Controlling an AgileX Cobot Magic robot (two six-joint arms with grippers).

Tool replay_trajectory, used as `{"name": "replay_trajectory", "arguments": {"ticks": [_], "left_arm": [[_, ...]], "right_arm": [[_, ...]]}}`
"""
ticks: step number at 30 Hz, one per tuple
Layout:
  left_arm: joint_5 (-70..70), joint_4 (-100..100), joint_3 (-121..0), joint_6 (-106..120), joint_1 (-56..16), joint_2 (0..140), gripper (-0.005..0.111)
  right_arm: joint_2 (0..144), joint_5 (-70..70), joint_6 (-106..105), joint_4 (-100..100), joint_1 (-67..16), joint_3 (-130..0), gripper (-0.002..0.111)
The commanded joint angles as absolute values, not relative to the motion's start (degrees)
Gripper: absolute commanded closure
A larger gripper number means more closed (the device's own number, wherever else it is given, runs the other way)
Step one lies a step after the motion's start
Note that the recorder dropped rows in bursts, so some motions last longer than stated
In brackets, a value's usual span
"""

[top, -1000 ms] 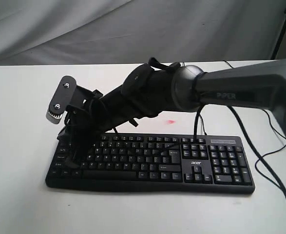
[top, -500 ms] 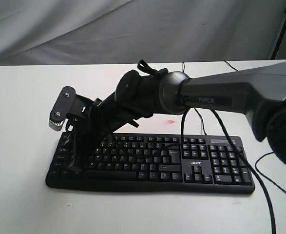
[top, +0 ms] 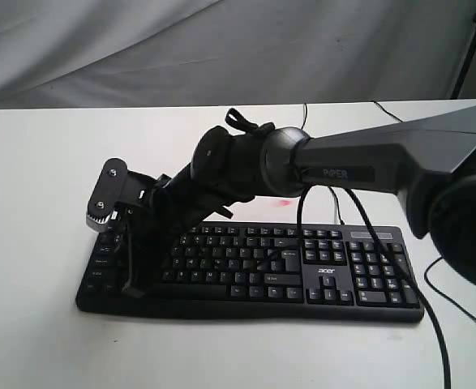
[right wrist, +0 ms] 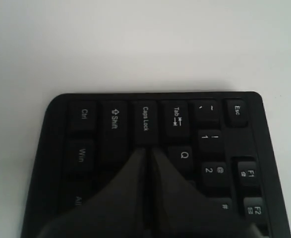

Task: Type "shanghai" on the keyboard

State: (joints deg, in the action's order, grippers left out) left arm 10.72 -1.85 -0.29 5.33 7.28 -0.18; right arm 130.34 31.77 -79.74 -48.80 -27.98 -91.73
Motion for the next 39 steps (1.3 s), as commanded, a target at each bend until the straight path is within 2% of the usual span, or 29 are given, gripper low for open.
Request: {"name": "replay_trajectory", "arguments": {"ticks": [1,39], "left_arm": [[10.5,-1.8,0.0,5.2,7.1,0.0,0.106],[10.5,-1.8,0.0,5.2,7.1,0.0,0.106]], "right_arm": [[130.2,33.9,-81.2,-47.8,-27.2,-92.1,0.108],[130.4,33.6,-83.7,-46.9,-26.7,-92.1,0.108]]}}
